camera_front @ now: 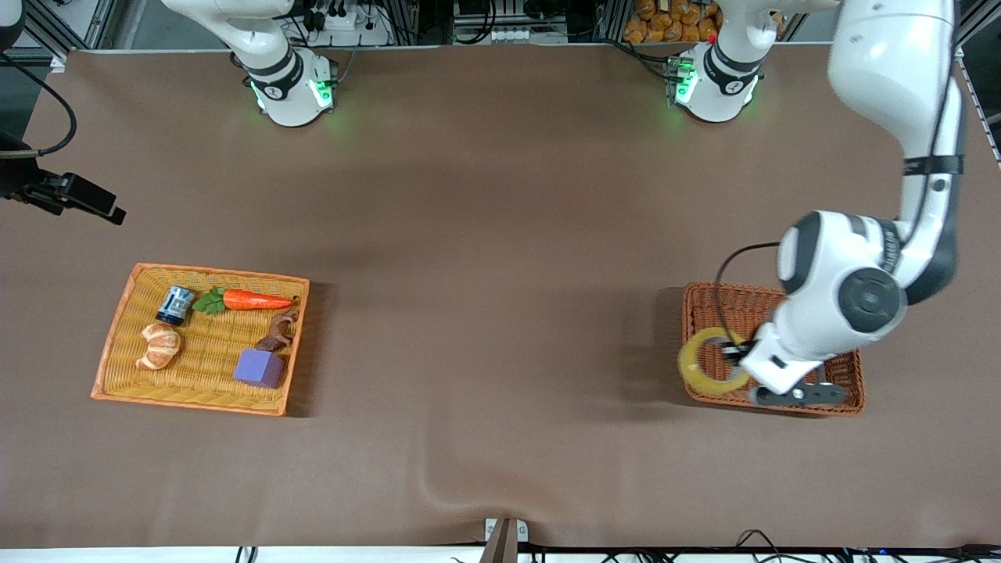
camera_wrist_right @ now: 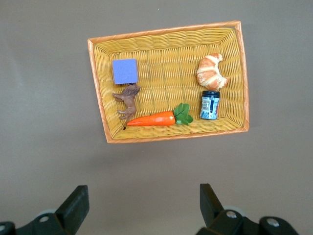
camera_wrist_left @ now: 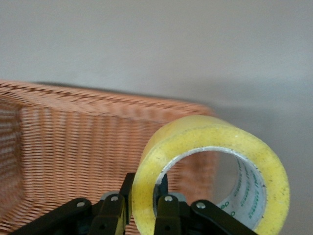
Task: Transfer tape with both arms
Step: 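Carry the tape with the left gripper into the wicker basket, then open the left gripper to release the tape and lift away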
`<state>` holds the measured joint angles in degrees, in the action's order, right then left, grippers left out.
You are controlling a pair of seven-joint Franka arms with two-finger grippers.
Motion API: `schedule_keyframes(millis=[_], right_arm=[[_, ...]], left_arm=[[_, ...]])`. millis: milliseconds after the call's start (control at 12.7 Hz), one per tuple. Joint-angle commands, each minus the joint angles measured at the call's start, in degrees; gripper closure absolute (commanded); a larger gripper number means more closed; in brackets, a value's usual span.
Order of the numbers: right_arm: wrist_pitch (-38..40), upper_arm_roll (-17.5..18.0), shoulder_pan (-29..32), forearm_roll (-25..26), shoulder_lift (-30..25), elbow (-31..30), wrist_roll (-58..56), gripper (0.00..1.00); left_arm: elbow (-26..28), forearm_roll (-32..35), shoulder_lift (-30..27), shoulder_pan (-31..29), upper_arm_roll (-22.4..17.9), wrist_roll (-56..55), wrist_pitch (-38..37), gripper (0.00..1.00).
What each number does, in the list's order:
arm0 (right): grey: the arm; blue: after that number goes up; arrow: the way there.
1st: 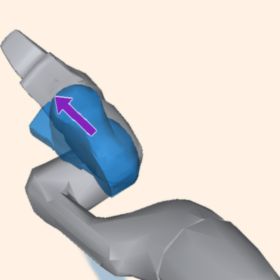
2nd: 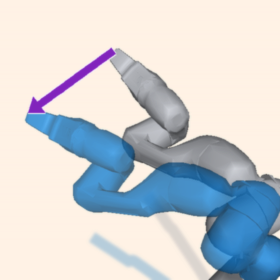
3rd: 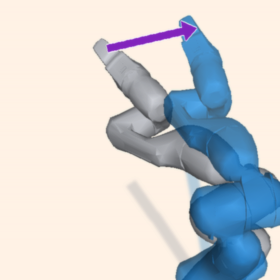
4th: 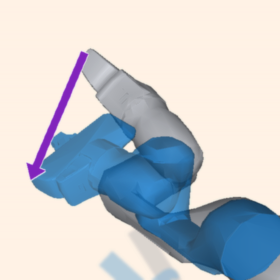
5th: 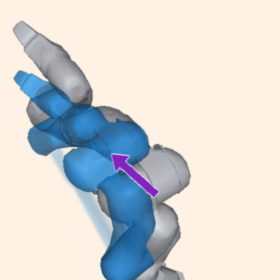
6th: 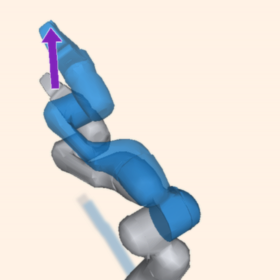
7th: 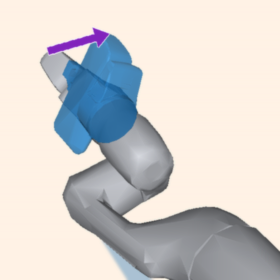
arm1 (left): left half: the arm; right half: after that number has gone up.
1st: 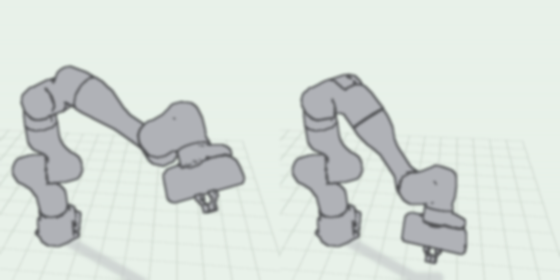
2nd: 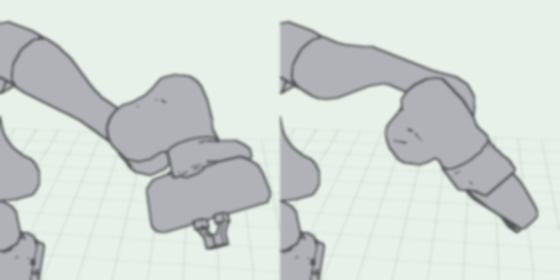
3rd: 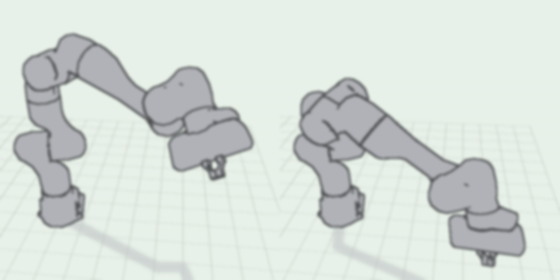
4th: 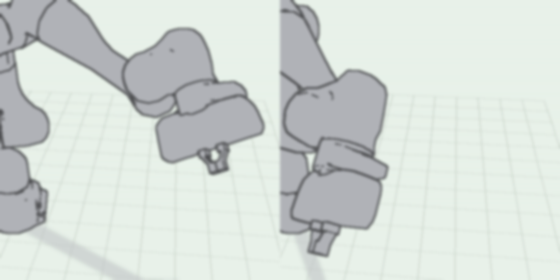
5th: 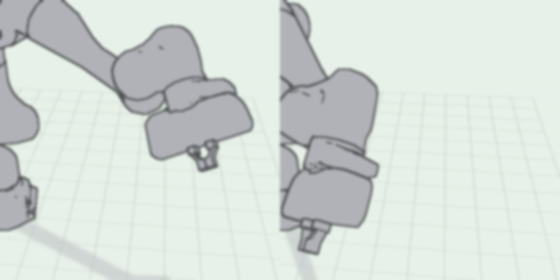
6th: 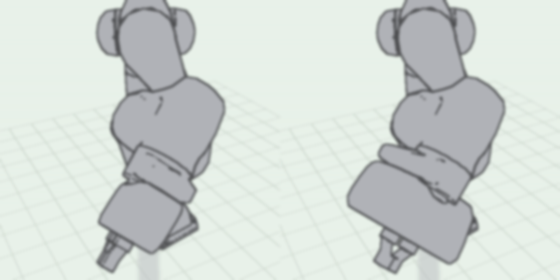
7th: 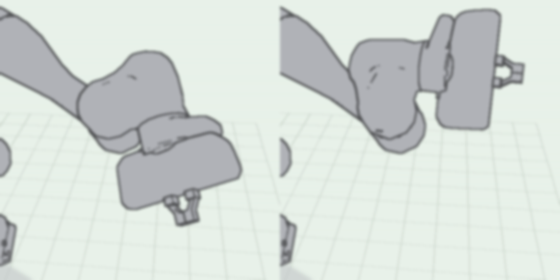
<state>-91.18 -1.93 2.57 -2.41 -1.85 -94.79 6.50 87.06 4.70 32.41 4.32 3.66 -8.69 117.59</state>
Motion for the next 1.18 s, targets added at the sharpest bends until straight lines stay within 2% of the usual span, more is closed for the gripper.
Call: schedule_keyframes(millis=[0,79,158,236,315,394,630,867,1103], right_arm=[[0.7,0.1,-0.1,-0.5,-0.8,0.2,0.4,0.00],[0.7,0.2,-0.1,-0.3,-0.8,0.2,0.4,0.00],[0.6,0.2,-0.1,-0.1,-0.8,0.2,0.4,0.00],[0.1,0.3,-0.2,-0.1,-0.6,1.0,0.4,0.00],[0.6,0.4,-0.5,0.2,-0.6,1.5,0.9,0.00],[0.8,0.5,-0.5,0.1,-0.4,1.6,1.1,0.00],[1.4,0.3,0.0,0.1,-0.5,1.8,0.9,0.00],[1.4,0.3,0.0,0.4,-0.5,1.9,0.3,0.00],[1.4,0.3,0.0,0.7,-0.5,1.9,0.3,0.00]], left_arm=[[0.6,-0.7,2.5,-4.0,1.1,7.0,-0.1,1.00],[0.6,-0.7,3.4,-5.5,1.1,9.6,-0.1,1.00],[0.6,-0.8,4.8,-6.5,1.2,12.2,0.2,0.93],[0.5,-0.8,5.6,-7.2,1.2,13.1,0.4,0.70],[0.4,-0.9,5.3,-7.1,1.1,13.2,0.4,0.31],[0.2,-0.8,4.8,-7.1,1.1,13.2,0.4,0.00],[-1.0,-0.7,0.5,-7.1,1.2,13.2,0.0,0.00],[-1.3,-0.5,-7.9,-6.7,1.8,12.7,-1.7,0.00],[-2.4,-0.6,-15.6,-6.7,2.7,12.6,-10.3,0.00]])
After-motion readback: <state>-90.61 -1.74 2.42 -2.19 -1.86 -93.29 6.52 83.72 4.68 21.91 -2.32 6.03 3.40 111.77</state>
